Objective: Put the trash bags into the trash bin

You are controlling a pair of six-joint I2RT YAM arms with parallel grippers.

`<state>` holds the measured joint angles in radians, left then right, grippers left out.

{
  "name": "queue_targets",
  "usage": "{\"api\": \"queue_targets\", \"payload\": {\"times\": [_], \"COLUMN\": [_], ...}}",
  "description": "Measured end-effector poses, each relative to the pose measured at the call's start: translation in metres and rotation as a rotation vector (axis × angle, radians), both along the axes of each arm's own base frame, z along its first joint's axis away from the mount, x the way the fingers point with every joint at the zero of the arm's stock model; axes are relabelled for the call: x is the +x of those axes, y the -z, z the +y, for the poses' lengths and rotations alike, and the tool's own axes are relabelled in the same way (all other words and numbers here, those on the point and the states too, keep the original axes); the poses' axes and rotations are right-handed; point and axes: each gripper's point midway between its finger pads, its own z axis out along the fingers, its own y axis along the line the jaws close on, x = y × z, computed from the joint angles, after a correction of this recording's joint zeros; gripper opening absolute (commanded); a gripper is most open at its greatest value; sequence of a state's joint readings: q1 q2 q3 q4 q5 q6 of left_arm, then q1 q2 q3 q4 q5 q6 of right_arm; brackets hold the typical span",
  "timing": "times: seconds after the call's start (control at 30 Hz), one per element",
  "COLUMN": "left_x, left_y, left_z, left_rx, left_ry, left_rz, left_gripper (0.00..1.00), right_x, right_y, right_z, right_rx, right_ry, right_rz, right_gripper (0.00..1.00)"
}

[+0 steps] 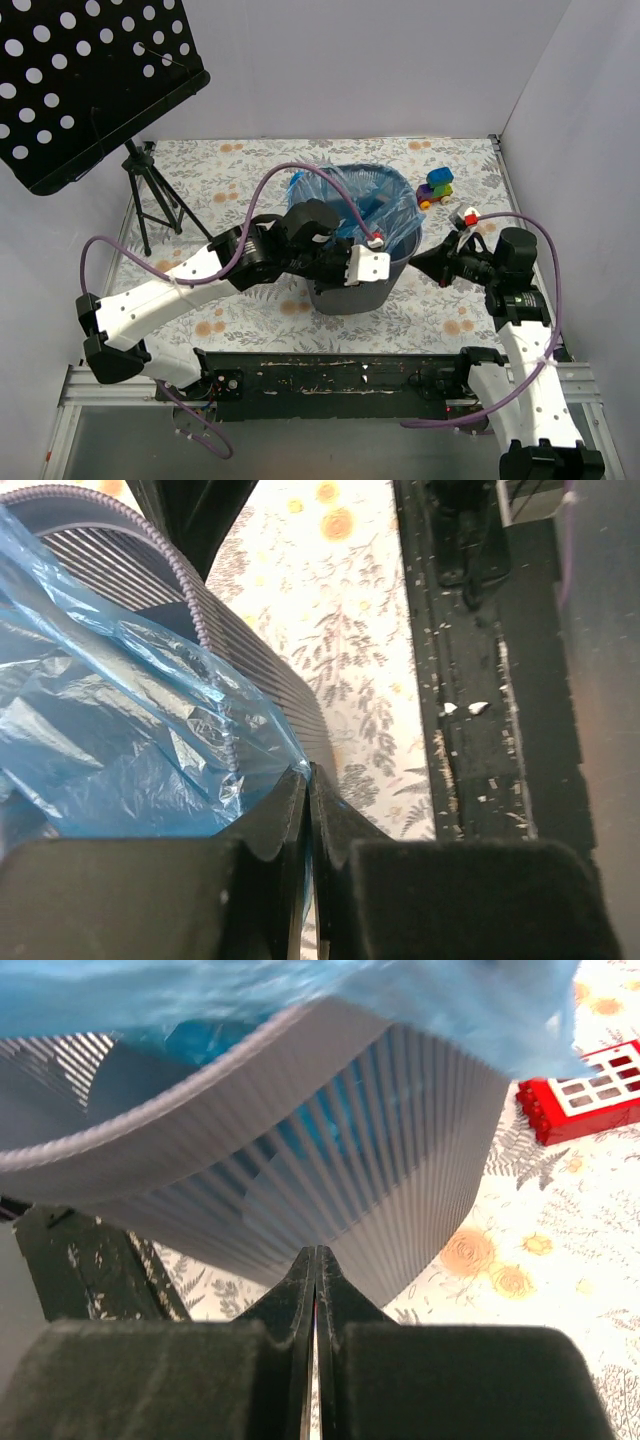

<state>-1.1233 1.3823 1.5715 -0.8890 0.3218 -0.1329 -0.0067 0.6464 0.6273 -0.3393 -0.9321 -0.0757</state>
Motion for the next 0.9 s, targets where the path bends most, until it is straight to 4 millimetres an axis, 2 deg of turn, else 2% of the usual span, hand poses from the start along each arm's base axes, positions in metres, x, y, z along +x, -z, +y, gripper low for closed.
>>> {"api": "queue_targets", "payload": {"times": [0.2,0.27,0.33,0.4,0.5,0.57,0.77,0.9], "left_x": [0.024,0.038,0.053,0.064,0.081,0.093,0.106,0.109], "left_y": [0.005,0.009,0.017,0.025,0.029,0.024,-0.013,-0.025], "left_z": [0.013,0.019,0.027,0.037,0.049,0.056,0.060,0.056], "left_rx": [-0.003,0.002,0.014,0.029,0.044,0.037,-0.069,-0.112], "left_ry": [-0.042,-0.075,-0.108,-0.124,-0.160,-0.206,-0.305,-0.324], "left_rz": [-0.187,-0.283,-0.384,-0.474,-0.556,-0.593,-0.664,-0.676], "left_gripper": [0.00,0.00,0.00,0.00,0.00,0.00,0.00,0.00], "right_x": [0.033,0.045,0.055,0.062,0.063,0.062,0.068,0.073], "right_y": [-0.002,-0.007,-0.026,-0.055,-0.091,-0.101,-0.095,-0.085], "right_z": [-0.001,-0.004,-0.008,-0.011,-0.012,-0.008,0.004,0.009], "right_rx": [0.033,-0.003,-0.055,-0.105,-0.159,-0.180,-0.267,-0.328], "right_ry": [0.049,0.055,0.049,0.037,0.007,-0.030,-0.159,-0.205], "right_rz": [0.015,-0.001,-0.075,-0.200,-0.369,-0.437,-0.521,-0.571], "right_gripper": [0.02,0.13,0.28,0.38,0.44,0.47,0.51,0.50]}}
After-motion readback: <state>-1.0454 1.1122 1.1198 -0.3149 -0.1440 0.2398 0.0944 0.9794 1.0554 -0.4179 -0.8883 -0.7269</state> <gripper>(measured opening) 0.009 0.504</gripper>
